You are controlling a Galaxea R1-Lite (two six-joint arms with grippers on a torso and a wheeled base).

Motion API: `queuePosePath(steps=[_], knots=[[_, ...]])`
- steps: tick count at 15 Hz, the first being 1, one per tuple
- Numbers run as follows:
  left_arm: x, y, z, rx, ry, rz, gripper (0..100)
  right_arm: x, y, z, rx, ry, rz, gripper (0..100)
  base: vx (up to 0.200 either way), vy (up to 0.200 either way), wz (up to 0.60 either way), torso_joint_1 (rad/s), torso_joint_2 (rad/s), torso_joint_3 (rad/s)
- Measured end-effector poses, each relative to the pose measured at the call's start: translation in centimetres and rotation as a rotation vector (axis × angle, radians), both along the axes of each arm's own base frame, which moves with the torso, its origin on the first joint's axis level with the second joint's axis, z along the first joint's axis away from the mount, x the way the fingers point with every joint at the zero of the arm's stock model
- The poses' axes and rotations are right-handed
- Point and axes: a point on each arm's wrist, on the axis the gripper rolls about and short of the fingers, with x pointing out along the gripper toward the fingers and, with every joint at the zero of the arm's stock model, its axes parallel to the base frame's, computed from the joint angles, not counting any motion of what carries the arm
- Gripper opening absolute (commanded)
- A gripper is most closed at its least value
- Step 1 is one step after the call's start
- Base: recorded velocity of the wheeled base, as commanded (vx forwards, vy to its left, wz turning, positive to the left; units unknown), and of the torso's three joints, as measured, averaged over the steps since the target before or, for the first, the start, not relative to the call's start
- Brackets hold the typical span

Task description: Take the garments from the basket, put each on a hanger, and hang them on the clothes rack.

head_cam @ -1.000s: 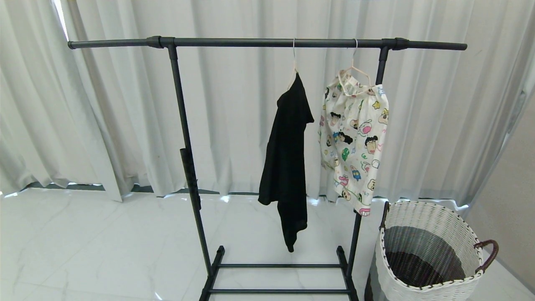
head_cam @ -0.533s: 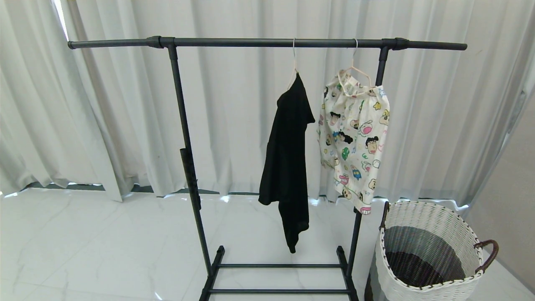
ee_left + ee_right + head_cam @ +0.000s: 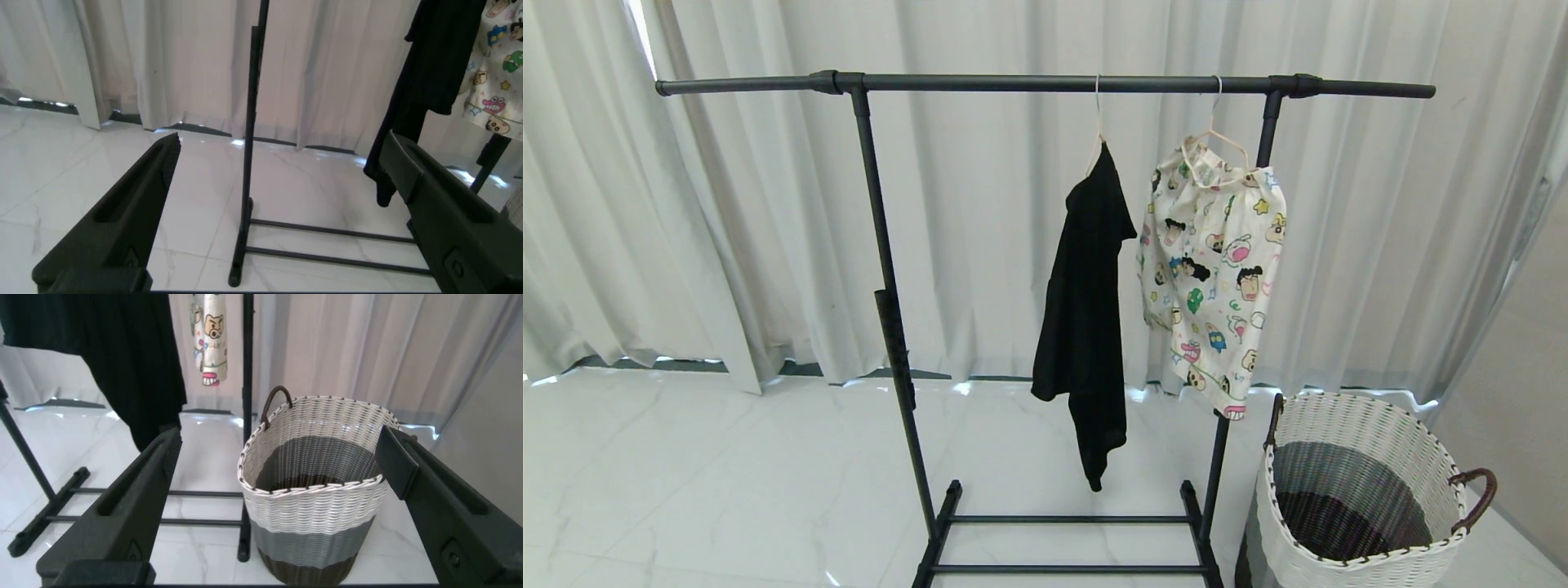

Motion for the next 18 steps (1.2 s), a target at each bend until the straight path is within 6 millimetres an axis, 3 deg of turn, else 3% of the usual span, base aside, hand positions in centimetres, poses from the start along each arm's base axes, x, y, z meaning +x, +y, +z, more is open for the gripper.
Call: queuePosePath(steps=[18], knots=[[-0.01, 0.01, 0.00, 0.000, -0.001, -0.001, 100, 0.00, 0.00, -0.01, 0.000, 0.001, 0.000, 100, 0.000, 0.000, 0.00, 0.000, 0.00, 0.000]])
